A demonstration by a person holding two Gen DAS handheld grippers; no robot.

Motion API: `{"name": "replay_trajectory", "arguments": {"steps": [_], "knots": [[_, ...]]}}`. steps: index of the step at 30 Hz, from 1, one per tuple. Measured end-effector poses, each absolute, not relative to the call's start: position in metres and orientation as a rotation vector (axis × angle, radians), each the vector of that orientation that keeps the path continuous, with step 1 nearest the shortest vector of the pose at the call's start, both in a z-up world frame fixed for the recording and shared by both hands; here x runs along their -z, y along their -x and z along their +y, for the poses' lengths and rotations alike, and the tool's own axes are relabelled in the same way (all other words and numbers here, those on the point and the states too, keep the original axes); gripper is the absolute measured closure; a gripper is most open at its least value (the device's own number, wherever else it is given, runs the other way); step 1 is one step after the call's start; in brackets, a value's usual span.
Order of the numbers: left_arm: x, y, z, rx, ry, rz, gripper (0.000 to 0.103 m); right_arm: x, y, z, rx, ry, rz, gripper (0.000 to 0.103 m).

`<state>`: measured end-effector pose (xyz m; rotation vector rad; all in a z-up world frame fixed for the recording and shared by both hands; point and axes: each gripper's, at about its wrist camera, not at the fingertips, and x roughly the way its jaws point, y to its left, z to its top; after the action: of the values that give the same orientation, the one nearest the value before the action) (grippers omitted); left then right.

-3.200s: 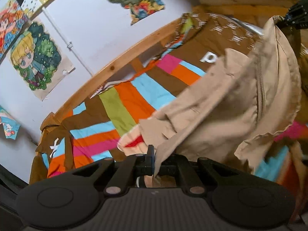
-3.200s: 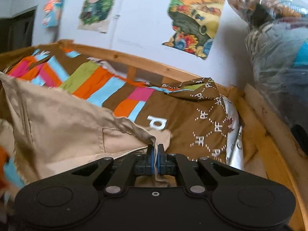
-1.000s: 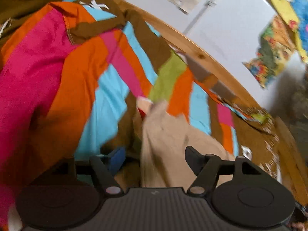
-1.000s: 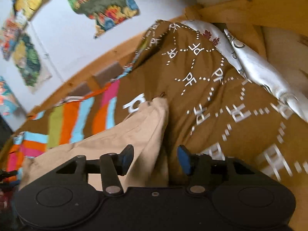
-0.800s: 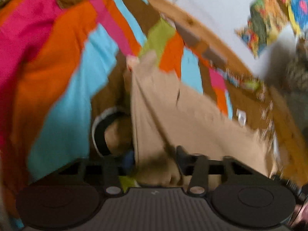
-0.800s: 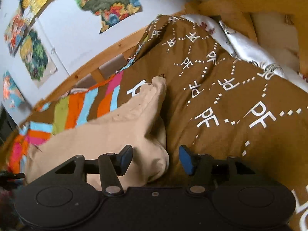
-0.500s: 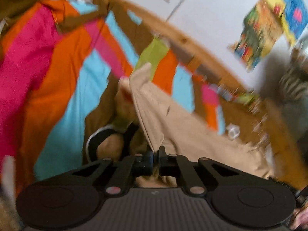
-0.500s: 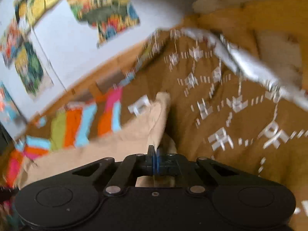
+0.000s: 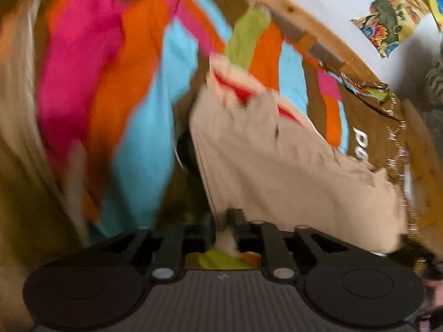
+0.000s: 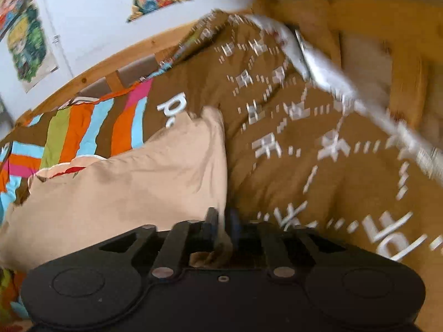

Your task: Fold large clothes

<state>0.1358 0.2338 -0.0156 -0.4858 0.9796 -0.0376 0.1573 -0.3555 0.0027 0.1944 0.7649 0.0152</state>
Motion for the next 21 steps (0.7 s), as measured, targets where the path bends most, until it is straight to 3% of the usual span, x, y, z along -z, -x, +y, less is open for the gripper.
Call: {"name": "replay_trajectory", "arguments": {"steps": [1,5,10,12,15,17,19,21], "knots": [[0.006,-0.134,0.230,0.022,0.427,0.944,0.061,-0.011,-0.156,-0.354,-0.024,-0.157,0.736,0.076],[-0.024,-0.148,0.208,0.063,0.243,0.846,0.058,-0.036,-0.172,-0.326,-0.164,0.009,0.658,0.051],[-0.026,-0.207,0.153,0.253,0.000,0.844,0.057,-0.028,-0.249,-0.264,-0.480,0.051,0.781,0.051],[-0.017,-0.225,0.133,0.341,-0.088,0.889,0.051,-0.019,-0.283,-0.240,-0.572,0.049,0.841,0.051],[-0.004,-0.248,0.114,0.403,-0.157,0.940,0.031,-0.008,-0.321,-0.215,-0.649,0.072,0.890,0.047],[0.002,-0.257,0.110,0.427,-0.171,0.954,0.016,0.000,-0.338,-0.204,-0.707,0.068,0.935,0.030],[0.009,-0.266,0.105,0.426,-0.203,0.990,0.017,0.013,-0.347,-0.196,-0.750,0.072,0.990,0.029],[0.020,-0.272,0.102,0.421,-0.252,1.043,0.040,0.023,-0.341,-0.188,-0.738,0.156,0.988,0.044]]}}
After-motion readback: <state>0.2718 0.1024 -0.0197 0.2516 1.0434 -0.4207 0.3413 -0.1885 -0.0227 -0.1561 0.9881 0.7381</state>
